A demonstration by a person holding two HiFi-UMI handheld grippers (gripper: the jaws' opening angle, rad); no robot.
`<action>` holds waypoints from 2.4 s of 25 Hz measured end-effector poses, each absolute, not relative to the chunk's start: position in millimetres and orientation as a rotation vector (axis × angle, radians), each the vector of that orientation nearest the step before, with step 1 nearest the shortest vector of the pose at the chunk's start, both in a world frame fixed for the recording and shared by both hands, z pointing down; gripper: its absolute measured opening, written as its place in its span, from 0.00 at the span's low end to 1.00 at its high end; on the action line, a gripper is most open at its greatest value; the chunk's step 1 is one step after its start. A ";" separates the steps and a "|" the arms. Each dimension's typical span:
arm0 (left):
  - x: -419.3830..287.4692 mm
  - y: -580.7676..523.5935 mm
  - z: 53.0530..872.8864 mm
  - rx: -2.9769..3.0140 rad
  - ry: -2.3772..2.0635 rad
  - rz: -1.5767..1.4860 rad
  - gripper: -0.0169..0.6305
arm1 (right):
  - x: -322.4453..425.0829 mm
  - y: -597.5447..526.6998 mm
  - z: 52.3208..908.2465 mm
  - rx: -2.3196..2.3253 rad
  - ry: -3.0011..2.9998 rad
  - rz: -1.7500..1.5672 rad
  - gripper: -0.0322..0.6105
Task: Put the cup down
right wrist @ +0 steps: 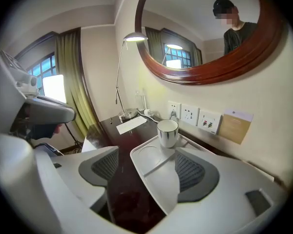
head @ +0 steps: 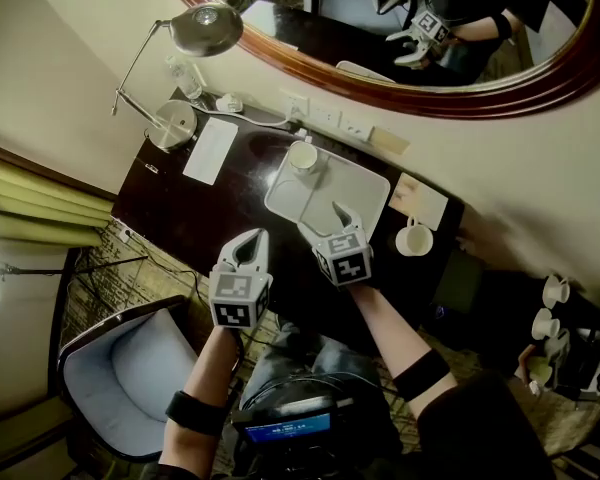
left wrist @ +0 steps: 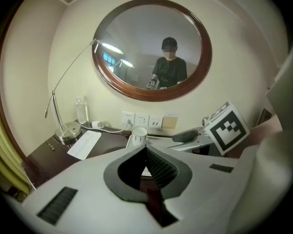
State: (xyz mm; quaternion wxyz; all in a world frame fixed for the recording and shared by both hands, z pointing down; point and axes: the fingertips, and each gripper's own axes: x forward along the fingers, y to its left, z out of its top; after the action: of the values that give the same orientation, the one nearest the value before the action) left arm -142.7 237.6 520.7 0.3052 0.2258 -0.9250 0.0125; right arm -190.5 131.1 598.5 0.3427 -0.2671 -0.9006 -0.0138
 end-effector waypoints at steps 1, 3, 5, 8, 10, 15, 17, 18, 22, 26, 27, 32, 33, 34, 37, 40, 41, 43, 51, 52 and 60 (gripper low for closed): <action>-146.6 235.4 523.2 0.601 -2.442 0.027 0.03 | -201.7 133.9 601.7 -0.688 -2.338 -0.040 0.67; -154.4 231.7 528.2 0.605 -2.432 0.018 0.03 | -226.1 136.8 611.6 -0.666 -2.342 -0.059 0.74; -163.0 229.9 534.4 0.598 -2.429 0.016 0.03 | -250.7 138.7 624.6 -0.641 -2.344 -0.074 0.81; -175.9 228.6 543.9 0.582 -2.426 0.007 0.03 | -284.9 140.5 641.0 -0.600 -2.353 -0.084 0.85; -184.0 229.5 548.5 0.574 -2.425 -0.001 0.03 | -303.1 142.6 651.2 -0.571 -2.354 -0.083 0.87; -197.1 234.6 557.1 0.546 -2.425 -0.020 0.03 | -334.0 155.4 669.4 -0.562 -2.345 -0.080 0.89; -200.8 235.9 559.4 0.535 -2.428 -0.027 0.03 | -346.6 154.9 673.7 -0.545 -2.353 -0.079 0.89; -201.9 236.7 560.3 0.531 -2.429 -0.031 0.03 | -352.2 153.4 675.9 -0.531 -2.356 -0.076 0.89; -201.9 240.5 564.8 0.514 -2.425 -0.038 0.03 | -367.0 148.6 683.3 -0.496 -2.356 -0.051 0.89; -200.8 242.4 568.9 0.502 -2.419 -0.037 0.03 | -372.2 158.8 683.1 -0.594 -2.352 -0.110 0.72; -200.1 242.5 569.4 0.499 -2.417 -0.035 0.03 | -371.5 160.6 682.8 -0.608 -2.349 -0.123 0.68; -197.4 242.9 569.0 0.495 -2.414 -0.026 0.03 | -365.7 164.4 682.8 -0.654 -2.322 -0.123 0.67; -196.6 242.3 568.7 0.496 -2.413 -0.024 0.03 | -364.9 163.8 682.6 -0.663 -2.324 -0.128 0.67; -195.7 241.4 568.1 0.498 -2.413 -0.022 0.03 | -363.2 163.1 682.3 -0.672 -2.324 -0.129 0.67; -192.0 238.2 566.1 0.510 -2.412 -0.013 0.03 | -355.1 160.7 679.4 -0.702 -2.320 -0.119 0.67; -186.7 236.1 564.0 0.518 -2.412 -0.007 0.03 | -344.2 156.8 670.8 -0.735 -2.324 -0.117 0.67; -184.6 235.2 562.6 0.522 -2.412 -0.005 0.03 | -339.8 155.1 666.4 -0.747 -2.327 -0.122 0.67; -180.7 232.4 559.0 0.533 -2.412 -0.002 0.03 | -329.1 151.8 654.8 -0.779 -2.334 -0.135 0.67; -149.6 197.6 538.0 0.667 -2.405 0.019 0.03 | -231.1 129.6 610.9 -0.915 -2.321 -0.214 0.67; -144.3 192.1 534.5 0.686 -2.403 0.021 0.03 | -215.2 123.8 608.3 -0.923 -2.314 -0.218 0.67; -95.7 140.9 524.2 0.840 -2.352 0.060 0.03 | -94.8 54.5 620.9 -0.854 -2.243 -0.241 0.67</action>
State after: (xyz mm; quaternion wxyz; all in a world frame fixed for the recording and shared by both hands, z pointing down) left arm -95.7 140.9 524.2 0.3160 0.3191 -0.8932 0.0226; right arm -94.8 54.5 620.9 0.3567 -0.3308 -0.8687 -0.0932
